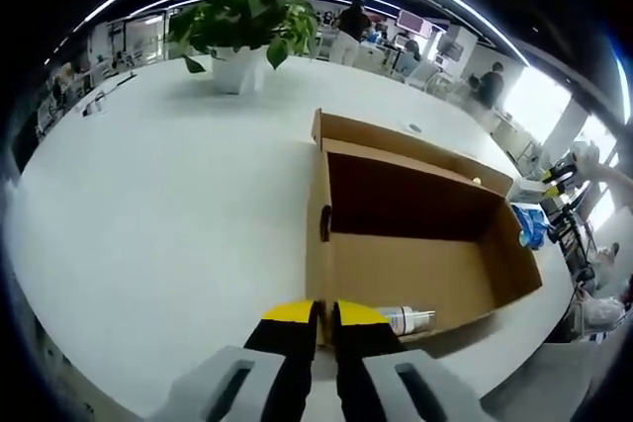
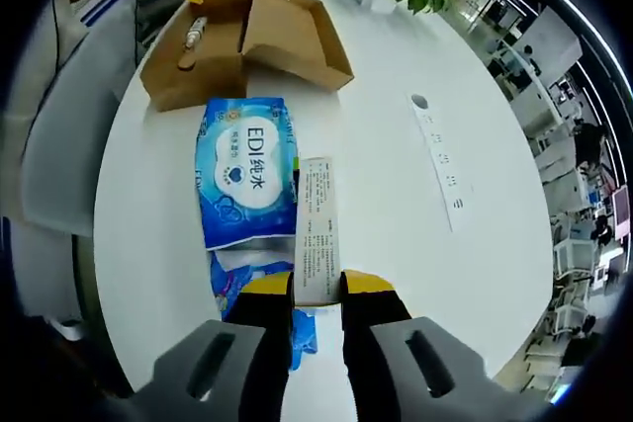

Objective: Operate the shoe box by opening the lid, removing the specified soft item, and placing it in the target area until the item is outside and the box remains undamaged.

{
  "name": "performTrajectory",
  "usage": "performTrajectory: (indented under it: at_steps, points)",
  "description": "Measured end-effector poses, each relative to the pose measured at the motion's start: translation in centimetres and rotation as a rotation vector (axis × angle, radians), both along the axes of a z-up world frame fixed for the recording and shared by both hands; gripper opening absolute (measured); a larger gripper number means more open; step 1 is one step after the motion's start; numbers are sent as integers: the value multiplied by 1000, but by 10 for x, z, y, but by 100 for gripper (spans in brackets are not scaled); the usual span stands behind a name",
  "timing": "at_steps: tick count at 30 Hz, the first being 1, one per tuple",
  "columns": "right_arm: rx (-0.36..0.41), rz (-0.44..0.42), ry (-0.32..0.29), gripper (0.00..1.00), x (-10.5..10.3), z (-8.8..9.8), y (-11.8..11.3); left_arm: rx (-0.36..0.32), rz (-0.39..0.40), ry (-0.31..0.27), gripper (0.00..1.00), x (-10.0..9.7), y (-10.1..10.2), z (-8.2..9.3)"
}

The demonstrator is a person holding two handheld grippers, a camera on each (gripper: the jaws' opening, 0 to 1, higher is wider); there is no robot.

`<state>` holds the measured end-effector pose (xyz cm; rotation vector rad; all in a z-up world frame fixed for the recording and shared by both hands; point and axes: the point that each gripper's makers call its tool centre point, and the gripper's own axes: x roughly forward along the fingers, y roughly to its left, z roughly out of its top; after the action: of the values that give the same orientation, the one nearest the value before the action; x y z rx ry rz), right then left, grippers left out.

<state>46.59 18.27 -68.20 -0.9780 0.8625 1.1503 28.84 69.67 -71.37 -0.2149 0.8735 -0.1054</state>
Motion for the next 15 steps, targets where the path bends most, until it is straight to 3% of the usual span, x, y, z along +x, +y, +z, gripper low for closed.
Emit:
performTrajectory:
  at_steps: [15]
  points:
    - [-26, -21, 35, 15, 15, -28, -28, 32, -20, 42, 6, 2, 0, -2]
